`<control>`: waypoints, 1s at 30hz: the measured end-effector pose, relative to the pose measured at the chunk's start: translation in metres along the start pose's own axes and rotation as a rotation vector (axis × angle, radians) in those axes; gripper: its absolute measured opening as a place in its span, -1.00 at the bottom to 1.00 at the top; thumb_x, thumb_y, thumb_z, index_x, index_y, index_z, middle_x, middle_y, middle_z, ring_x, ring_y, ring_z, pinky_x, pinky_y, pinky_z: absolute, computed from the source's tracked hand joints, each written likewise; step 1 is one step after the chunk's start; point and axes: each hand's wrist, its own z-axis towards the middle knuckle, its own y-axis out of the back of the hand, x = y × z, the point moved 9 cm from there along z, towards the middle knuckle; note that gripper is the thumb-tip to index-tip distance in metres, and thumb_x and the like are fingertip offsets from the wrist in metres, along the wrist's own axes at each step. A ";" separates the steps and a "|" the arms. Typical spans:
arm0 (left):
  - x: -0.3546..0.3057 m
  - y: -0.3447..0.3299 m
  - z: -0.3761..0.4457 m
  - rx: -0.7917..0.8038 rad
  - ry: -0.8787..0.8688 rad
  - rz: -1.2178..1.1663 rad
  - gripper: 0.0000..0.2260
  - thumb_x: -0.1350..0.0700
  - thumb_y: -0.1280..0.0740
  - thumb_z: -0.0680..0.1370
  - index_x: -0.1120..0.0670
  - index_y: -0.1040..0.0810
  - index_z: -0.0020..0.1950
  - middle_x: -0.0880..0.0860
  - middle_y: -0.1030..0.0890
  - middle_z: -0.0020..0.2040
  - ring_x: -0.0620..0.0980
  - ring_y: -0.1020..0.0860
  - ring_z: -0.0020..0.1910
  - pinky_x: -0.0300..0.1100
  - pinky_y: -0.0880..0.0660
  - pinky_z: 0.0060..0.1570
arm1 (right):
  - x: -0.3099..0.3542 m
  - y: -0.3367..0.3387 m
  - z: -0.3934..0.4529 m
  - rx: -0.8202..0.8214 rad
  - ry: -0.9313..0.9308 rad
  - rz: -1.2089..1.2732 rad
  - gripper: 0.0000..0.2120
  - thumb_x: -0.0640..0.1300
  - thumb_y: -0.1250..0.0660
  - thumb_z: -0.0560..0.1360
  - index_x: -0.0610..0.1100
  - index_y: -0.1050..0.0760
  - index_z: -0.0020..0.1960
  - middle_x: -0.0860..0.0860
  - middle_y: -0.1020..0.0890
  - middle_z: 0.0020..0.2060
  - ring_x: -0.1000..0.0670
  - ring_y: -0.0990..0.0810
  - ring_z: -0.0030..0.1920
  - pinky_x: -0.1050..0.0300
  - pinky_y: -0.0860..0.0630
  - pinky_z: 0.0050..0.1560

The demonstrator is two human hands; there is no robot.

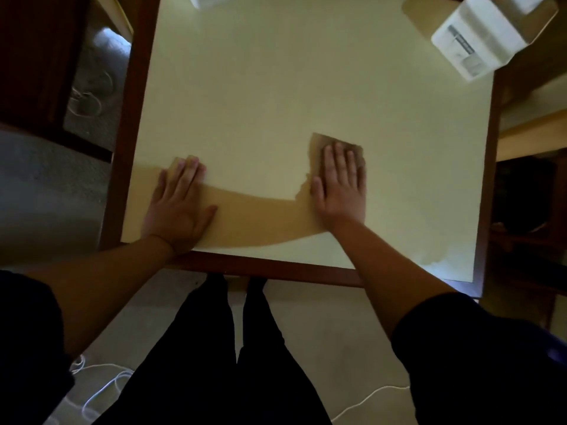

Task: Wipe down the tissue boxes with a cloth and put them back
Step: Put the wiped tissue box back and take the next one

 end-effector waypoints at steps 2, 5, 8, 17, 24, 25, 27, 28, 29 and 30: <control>0.000 0.000 0.000 -0.007 -0.006 -0.003 -0.27 -0.25 -0.02 0.65 0.18 -0.07 0.68 0.15 -0.07 0.69 0.17 0.01 0.68 0.21 0.08 0.62 | -0.049 0.004 -0.020 -0.042 -0.183 0.044 -0.32 0.22 0.11 0.68 0.02 0.09 0.73 0.01 0.02 0.72 -0.08 0.08 0.71 -0.15 0.17 0.68; 0.001 0.000 0.000 -0.022 0.009 -0.025 -0.27 -0.24 -0.05 0.64 0.18 -0.08 0.69 0.14 -0.08 0.69 0.15 -0.01 0.68 0.18 0.11 0.63 | -0.094 0.001 -0.070 -0.110 -0.444 0.126 -0.29 0.21 0.10 0.66 -0.04 0.05 0.73 -0.03 -0.03 0.72 -0.10 0.03 0.71 -0.21 0.10 0.66; 0.001 0.000 0.000 -0.027 0.004 -0.012 -0.27 -0.22 -0.08 0.63 0.15 -0.05 0.69 0.13 -0.07 0.70 0.15 0.01 0.68 0.23 0.07 0.62 | -0.067 -0.011 -0.105 -0.122 -0.541 0.157 -0.30 0.18 0.08 0.67 -0.07 0.07 0.73 -0.04 0.01 0.72 -0.10 0.07 0.71 -0.26 0.09 0.65; 0.004 -0.001 -0.003 0.005 -0.015 -0.043 -0.34 -0.17 -0.01 0.68 0.13 0.01 0.70 0.09 0.02 0.71 0.09 0.10 0.69 0.17 0.14 0.63 | 0.157 -0.047 -0.110 0.067 0.180 0.038 -0.36 0.17 0.00 0.73 0.04 0.12 0.73 0.09 0.13 0.72 0.00 0.22 0.70 -0.15 0.19 0.67; 0.003 -0.004 -0.003 0.031 -0.014 -0.014 -0.32 -0.19 0.01 0.68 0.13 0.05 0.70 0.10 0.06 0.71 0.11 0.12 0.69 0.20 0.13 0.63 | 0.030 -0.024 -0.107 -0.044 -0.280 0.044 -0.34 0.18 0.10 0.69 0.00 0.10 0.73 0.02 0.05 0.72 -0.08 0.10 0.71 -0.20 0.11 0.67; 0.003 -0.004 -0.003 0.029 -0.018 -0.013 -0.32 -0.19 0.01 0.68 0.14 0.05 0.70 0.11 0.05 0.71 0.12 0.11 0.68 0.19 0.14 0.63 | 0.020 -0.022 -0.108 -0.059 -0.391 0.077 -0.34 0.18 0.12 0.69 0.00 0.13 0.74 0.02 0.08 0.72 -0.07 0.12 0.71 -0.21 0.14 0.67; 0.003 -0.004 -0.002 0.014 -0.020 -0.011 -0.32 -0.19 0.00 0.68 0.14 0.01 0.70 0.12 0.01 0.71 0.13 0.08 0.68 0.19 0.14 0.63 | 0.027 -0.018 -0.099 -0.082 -0.561 0.149 -0.32 0.18 0.13 0.68 -0.02 0.18 0.73 0.01 0.14 0.72 -0.07 0.17 0.71 -0.21 0.18 0.66; 0.003 -0.004 -0.002 -0.003 -0.018 -0.004 -0.32 -0.19 -0.01 0.67 0.15 -0.01 0.70 0.12 -0.02 0.70 0.13 0.05 0.68 0.18 0.13 0.63 | 0.040 -0.016 -0.090 -0.097 -0.594 0.172 -0.31 0.19 0.13 0.67 -0.02 0.18 0.73 0.00 0.14 0.72 -0.08 0.17 0.71 -0.21 0.20 0.66; 0.004 -0.003 -0.002 -0.018 -0.016 0.003 -0.33 -0.19 -0.01 0.67 0.15 -0.04 0.70 0.13 -0.04 0.70 0.14 0.03 0.68 0.17 0.13 0.63 | 0.058 -0.016 -0.077 -0.106 -0.574 0.178 -0.30 0.19 0.11 0.67 -0.03 0.16 0.73 -0.01 0.13 0.72 -0.09 0.16 0.71 -0.20 0.22 0.66; 0.004 -0.004 -0.002 -0.022 -0.017 0.000 -0.33 -0.19 -0.01 0.68 0.15 -0.05 0.69 0.12 -0.06 0.70 0.14 0.01 0.68 0.16 0.13 0.63 | 0.080 -0.016 -0.063 -0.110 -0.505 0.163 -0.31 0.20 0.08 0.68 -0.03 0.13 0.74 -0.01 0.10 0.72 -0.10 0.13 0.71 -0.18 0.22 0.66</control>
